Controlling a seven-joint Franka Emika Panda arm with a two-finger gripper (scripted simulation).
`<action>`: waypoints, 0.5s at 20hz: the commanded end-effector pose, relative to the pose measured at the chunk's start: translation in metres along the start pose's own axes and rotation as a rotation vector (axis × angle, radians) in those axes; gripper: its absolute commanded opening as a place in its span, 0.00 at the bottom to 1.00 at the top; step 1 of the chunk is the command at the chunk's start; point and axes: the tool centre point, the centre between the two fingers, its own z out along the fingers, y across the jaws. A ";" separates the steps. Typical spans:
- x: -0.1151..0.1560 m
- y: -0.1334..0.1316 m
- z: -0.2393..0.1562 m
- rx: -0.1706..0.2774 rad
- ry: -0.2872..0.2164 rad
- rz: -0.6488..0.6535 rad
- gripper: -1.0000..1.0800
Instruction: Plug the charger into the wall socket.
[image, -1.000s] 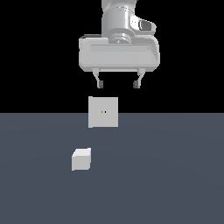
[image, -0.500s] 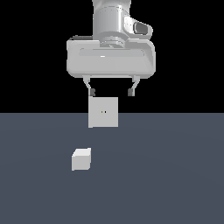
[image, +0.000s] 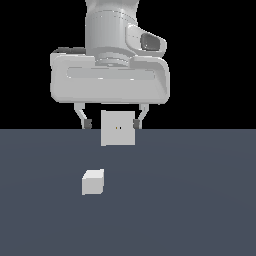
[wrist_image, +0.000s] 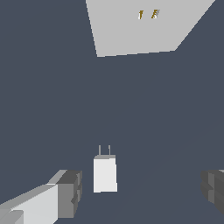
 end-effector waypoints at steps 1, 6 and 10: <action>-0.008 -0.007 0.009 0.002 0.021 -0.011 0.96; -0.020 -0.018 0.024 0.004 0.053 -0.028 0.96; -0.026 -0.024 0.033 0.006 0.071 -0.037 0.96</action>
